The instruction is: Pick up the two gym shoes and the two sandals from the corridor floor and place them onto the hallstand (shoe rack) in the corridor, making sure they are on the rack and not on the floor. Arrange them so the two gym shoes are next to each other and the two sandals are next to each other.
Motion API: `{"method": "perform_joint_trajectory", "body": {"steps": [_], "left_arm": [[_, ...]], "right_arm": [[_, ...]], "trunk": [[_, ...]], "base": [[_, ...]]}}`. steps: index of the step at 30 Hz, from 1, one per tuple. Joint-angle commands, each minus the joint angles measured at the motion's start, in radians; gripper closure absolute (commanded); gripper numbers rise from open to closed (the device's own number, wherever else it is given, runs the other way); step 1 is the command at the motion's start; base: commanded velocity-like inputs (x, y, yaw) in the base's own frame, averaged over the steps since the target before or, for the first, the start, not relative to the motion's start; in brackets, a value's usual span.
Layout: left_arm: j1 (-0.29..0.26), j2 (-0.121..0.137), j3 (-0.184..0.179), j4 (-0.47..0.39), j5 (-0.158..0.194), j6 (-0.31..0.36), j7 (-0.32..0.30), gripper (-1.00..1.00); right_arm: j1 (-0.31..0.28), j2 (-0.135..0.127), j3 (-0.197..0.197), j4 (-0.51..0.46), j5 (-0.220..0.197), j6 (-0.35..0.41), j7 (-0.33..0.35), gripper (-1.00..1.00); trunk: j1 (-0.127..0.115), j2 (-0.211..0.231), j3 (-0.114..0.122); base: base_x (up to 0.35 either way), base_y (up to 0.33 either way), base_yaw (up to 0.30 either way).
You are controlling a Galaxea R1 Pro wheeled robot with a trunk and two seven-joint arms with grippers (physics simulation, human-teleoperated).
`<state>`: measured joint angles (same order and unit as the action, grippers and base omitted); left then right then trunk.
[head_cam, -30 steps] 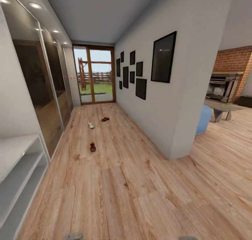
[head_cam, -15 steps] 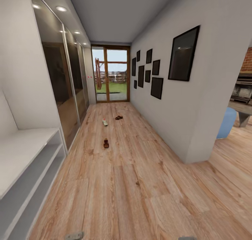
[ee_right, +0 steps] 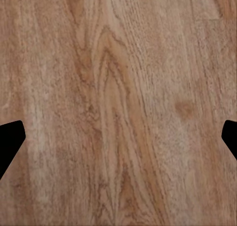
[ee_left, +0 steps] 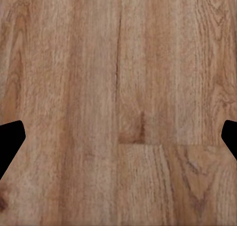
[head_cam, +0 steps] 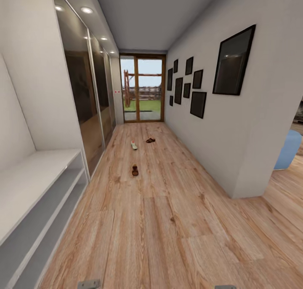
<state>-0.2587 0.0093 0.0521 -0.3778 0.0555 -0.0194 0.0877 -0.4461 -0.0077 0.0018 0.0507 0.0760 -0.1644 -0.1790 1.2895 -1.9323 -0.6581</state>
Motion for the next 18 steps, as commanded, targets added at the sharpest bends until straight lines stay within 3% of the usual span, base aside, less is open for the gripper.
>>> {"method": "perform_joint_trajectory", "body": {"steps": [1, 10, 18], "left_arm": [[-0.001, 0.0, 0.0, 0.0, 0.006, -0.002, 0.001, -1.0], [-0.001, 0.0, 0.0, 0.0, 0.006, -0.002, 0.001, -1.0], [-0.001, 0.0, 0.0, 0.0, 0.006, -0.002, 0.001, -1.0]], "right_arm": [[-0.002, 0.0, 0.0, 0.004, 0.008, -0.006, -0.005, -1.0], [-0.002, 0.0, 0.0, 0.004, 0.008, -0.006, -0.005, -1.0], [-0.002, 0.0, 0.0, 0.005, 0.008, -0.006, -0.005, -1.0]], "trunk": [[0.004, -0.008, -0.004], [0.038, -0.071, -0.032], [0.069, -0.127, -0.058]], "base": [[0.0, 0.0, 0.013], [0.0, 0.0, -0.019], [0.0, 0.0, -0.172]]}}
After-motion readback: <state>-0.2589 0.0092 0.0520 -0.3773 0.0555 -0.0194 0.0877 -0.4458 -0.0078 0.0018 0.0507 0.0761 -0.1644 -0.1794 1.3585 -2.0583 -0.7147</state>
